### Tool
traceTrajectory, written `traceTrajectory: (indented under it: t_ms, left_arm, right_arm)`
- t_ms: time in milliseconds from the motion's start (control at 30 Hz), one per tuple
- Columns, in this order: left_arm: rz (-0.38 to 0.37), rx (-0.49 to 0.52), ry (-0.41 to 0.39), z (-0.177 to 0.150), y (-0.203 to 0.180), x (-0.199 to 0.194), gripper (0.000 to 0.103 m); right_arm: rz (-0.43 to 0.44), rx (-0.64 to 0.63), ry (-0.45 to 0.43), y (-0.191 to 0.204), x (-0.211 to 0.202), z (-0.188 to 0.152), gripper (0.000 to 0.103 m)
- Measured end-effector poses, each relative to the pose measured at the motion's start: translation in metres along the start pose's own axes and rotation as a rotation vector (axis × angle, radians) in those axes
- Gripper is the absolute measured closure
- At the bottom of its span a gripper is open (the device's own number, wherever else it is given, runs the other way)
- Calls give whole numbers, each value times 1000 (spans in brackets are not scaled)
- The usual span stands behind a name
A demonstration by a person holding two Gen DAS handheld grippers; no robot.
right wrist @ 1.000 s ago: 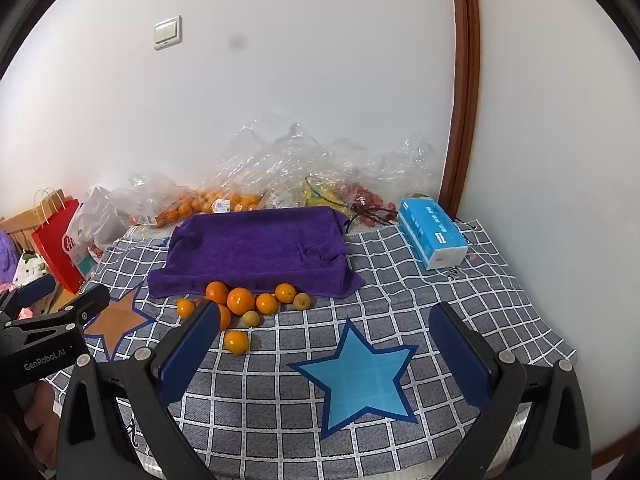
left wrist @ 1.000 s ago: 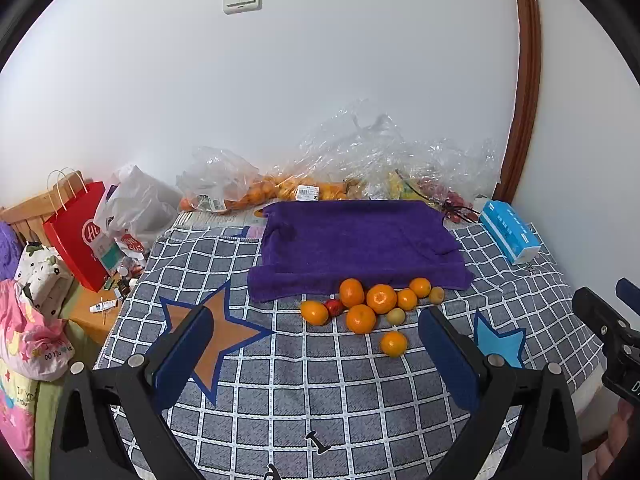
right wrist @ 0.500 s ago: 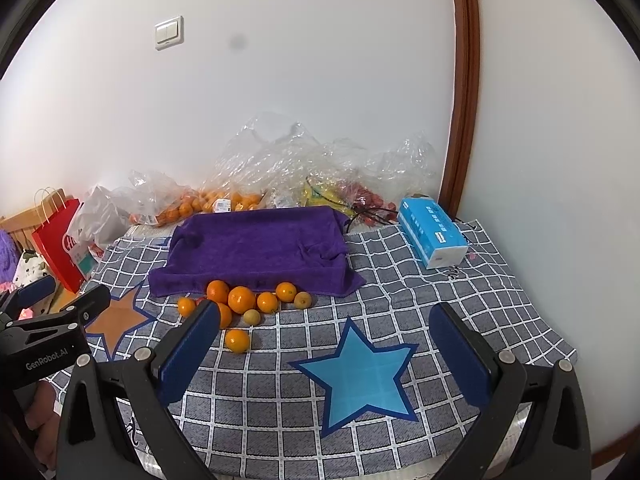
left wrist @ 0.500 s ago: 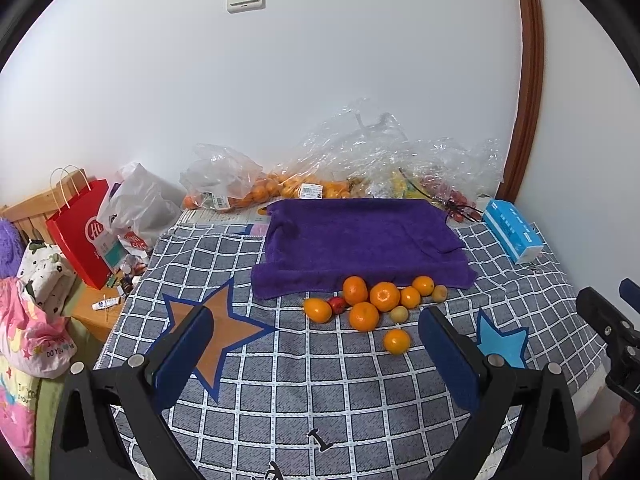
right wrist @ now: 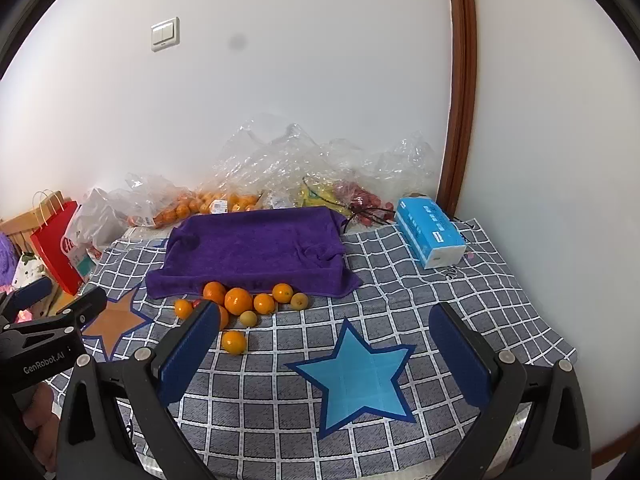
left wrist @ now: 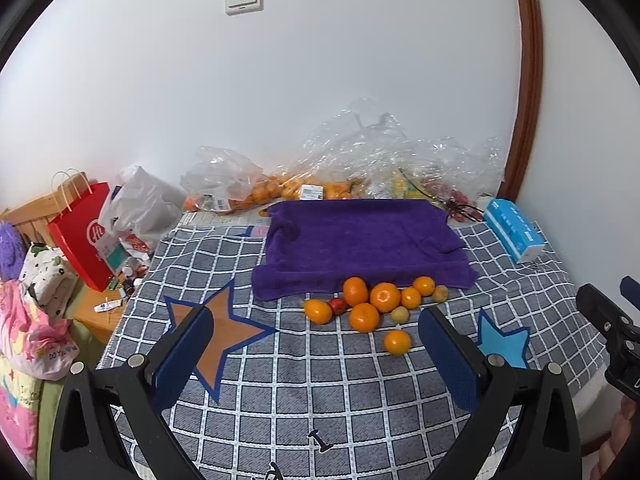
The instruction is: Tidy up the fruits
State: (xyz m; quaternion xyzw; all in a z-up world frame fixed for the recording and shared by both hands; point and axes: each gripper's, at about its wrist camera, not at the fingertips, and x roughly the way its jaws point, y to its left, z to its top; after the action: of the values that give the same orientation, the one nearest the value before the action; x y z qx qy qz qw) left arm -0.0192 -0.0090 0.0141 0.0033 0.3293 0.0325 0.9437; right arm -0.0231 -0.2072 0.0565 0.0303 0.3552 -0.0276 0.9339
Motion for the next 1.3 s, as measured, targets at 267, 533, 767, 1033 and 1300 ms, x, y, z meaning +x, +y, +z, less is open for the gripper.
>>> traceTrajectory:
  t_ms: [267,533,767,1033,1300]
  left_arm:
    - [34,49,5,0,-6,3,0]
    - [9,15,17,0,-5,8,0]
    - [3,18,24,6,-2,18,0]
    - [-16,7,4,9,7,41,0]
    - [9,27,4,6,18,73,0]
  right_arm:
    - [-7,5,7,-2,6,-1,1]
    - [-18,4,10,-4,14,0,1]
    - [-17,12,24,-5,28,2,1]
    - [-49,1,30,-5,54,4,0]
    - [35,33,61,-3,98,-9,0]
